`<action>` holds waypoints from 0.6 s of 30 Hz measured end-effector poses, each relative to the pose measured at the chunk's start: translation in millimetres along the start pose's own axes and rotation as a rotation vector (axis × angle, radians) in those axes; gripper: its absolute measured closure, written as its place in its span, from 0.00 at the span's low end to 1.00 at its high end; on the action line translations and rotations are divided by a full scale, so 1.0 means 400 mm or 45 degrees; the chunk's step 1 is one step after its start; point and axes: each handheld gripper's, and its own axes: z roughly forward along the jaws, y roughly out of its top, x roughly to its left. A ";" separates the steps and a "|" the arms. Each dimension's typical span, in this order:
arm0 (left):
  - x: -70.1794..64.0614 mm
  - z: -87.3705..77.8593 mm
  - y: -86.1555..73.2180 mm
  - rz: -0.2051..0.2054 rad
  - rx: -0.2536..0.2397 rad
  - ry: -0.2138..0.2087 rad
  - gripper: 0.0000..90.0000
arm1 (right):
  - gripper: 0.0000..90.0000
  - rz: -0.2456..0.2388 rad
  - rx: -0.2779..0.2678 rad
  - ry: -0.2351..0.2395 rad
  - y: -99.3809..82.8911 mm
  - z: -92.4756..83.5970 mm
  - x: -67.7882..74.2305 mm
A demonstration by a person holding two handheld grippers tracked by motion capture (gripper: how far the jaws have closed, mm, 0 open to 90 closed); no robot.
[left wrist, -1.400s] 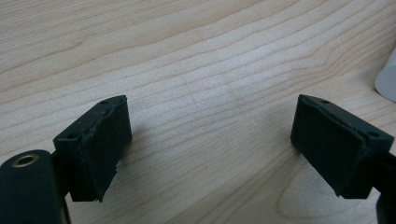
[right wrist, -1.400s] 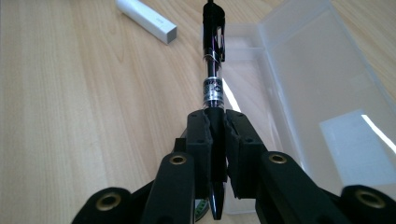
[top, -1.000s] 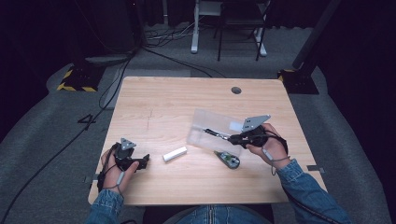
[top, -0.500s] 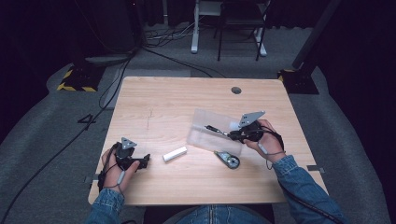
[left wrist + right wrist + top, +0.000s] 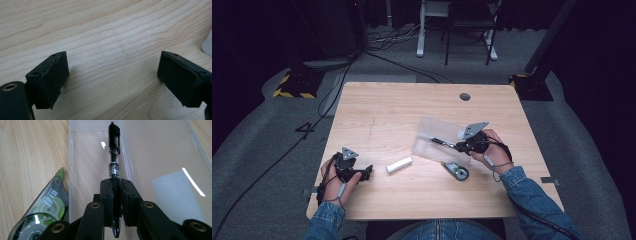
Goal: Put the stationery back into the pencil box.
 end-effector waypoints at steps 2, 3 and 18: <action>0.000 0.000 0.000 0.000 0.000 0.000 0.12 | 0.90 -0.013 0.005 0.001 0.000 0.006 0.003; 0.000 0.000 0.000 0.000 0.000 0.000 0.12 | 0.90 -0.013 0.005 0.001 0.000 0.006 0.003; 0.000 0.000 0.000 0.000 0.000 0.000 0.12 | 0.90 -0.071 0.041 -0.040 -0.013 0.034 0.006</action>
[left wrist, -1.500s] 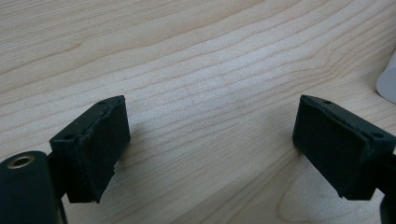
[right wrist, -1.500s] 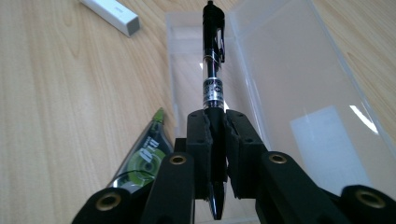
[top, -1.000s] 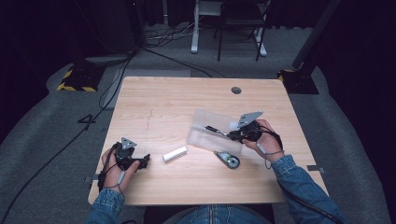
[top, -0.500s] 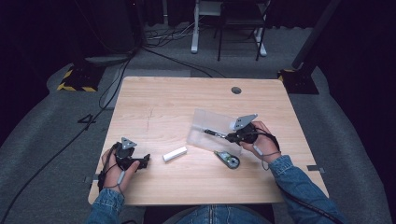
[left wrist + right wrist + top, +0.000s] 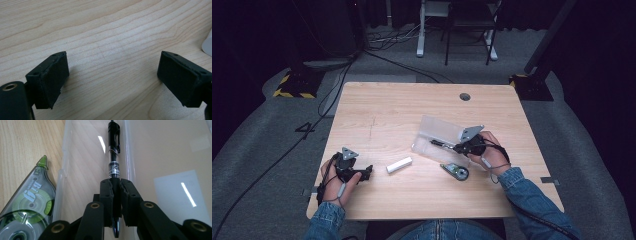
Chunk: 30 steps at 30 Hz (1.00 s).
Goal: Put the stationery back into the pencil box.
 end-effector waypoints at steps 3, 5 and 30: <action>0.000 0.000 0.000 0.000 0.000 0.000 0.12 | 0.90 0.003 0.003 -0.006 -0.001 0.001 0.001; 0.000 0.000 0.000 0.000 0.000 0.000 0.12 | 0.90 0.006 0.000 -0.005 -0.002 0.003 0.000; -0.001 0.000 0.000 -0.001 0.000 0.001 0.12 | 0.78 0.011 -0.010 -0.042 -0.011 0.003 0.002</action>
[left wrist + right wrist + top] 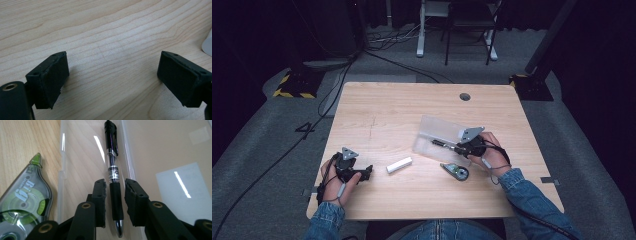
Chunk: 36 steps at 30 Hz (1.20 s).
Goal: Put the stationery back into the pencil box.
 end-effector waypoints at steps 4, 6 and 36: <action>0.000 0.000 0.000 0.001 -0.002 -0.003 0.12 | 0.76 0.020 -0.025 -0.004 0.003 -0.009 0.001; 0.000 0.000 0.000 0.002 -0.002 -0.004 0.12 | 0.75 0.041 -0.040 0.003 0.005 -0.016 0.002; -0.001 0.002 0.002 0.008 0.000 -0.011 0.12 | 0.47 0.384 -0.225 0.128 -0.035 -0.171 0.087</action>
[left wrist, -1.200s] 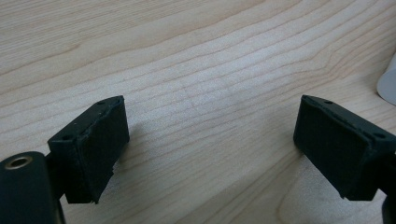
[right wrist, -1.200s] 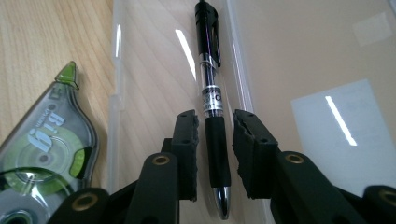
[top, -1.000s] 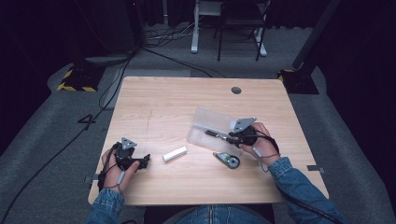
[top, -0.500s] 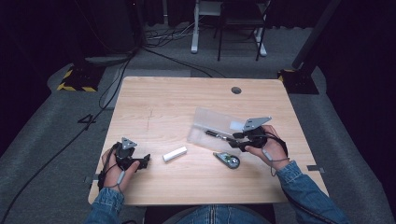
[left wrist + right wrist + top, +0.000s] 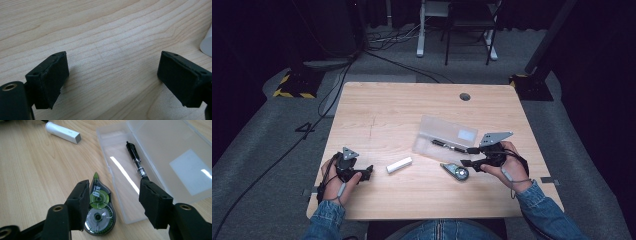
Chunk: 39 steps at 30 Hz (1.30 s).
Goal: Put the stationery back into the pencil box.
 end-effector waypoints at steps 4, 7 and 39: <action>0.000 0.003 0.003 0.008 0.003 0.001 0.11 | 0.46 -0.002 0.016 -0.008 -0.012 -0.009 0.014; -0.001 0.003 0.003 0.003 0.000 0.000 0.11 | 0.45 0.001 0.033 0.000 -0.019 -0.013 0.023; -0.002 0.004 0.004 0.002 -0.001 -0.002 0.11 | 0.36 -0.008 0.265 0.040 -0.078 0.048 0.056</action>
